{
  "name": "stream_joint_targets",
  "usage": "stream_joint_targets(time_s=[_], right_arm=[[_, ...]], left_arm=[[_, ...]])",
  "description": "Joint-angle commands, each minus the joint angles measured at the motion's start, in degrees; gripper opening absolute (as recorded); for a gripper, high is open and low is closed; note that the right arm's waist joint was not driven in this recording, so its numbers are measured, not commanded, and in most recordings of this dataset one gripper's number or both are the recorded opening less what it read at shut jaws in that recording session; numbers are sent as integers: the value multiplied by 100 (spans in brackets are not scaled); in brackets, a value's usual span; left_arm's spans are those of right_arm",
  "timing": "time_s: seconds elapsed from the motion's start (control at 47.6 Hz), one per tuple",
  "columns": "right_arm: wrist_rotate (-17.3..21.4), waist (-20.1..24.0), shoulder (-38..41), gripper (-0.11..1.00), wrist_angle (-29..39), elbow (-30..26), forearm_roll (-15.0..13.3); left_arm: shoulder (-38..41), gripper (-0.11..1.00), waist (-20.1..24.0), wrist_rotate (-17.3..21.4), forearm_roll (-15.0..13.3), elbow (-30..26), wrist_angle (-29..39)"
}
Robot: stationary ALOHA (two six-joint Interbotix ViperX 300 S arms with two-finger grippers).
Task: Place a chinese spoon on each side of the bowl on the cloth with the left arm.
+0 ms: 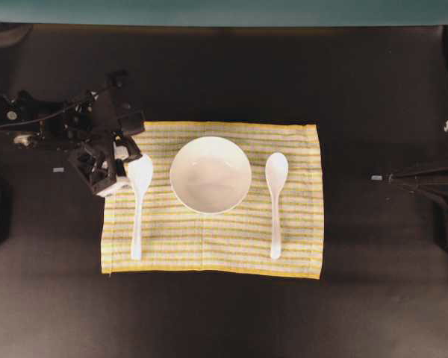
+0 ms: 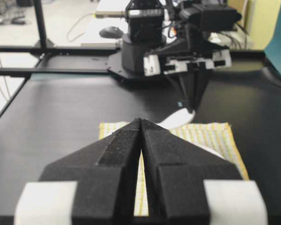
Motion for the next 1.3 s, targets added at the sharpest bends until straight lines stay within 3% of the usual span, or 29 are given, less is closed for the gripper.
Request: stream_joint_targets(time_s=[0.0, 0.483, 0.589, 0.757, 0.799, 0.904, 1.009, 1.282], right_arm=[[35, 0, 44, 0, -35, -35, 9], [44, 0, 53, 0, -18, -9, 9], [44, 0, 53, 0, -35, 0, 9], [44, 0, 53, 0, -44, -9, 9], [44, 0, 53, 0, -44, 0, 9], [44, 0, 53, 0, -44, -9, 9], [44, 0, 44, 0, -26, -9, 9], [44, 0, 44, 0, 18, 18, 9]], left_arm=[[-9, 3, 167, 18, 18, -35, -158], [0, 7, 123, -229, 18, 378, -624], [0, 29, 97, -255, 18, 483, -826], [-9, 80, 35, -246, 18, 633, -1354], [-18, 87, 35, -246, 18, 633, -1415], [-35, 86, -44, -299, 18, 606, -1424], [-290, 85, -439, -334, 18, 492, -1318], [-1688, 85, -1134, -589, 18, 510, -1072]])
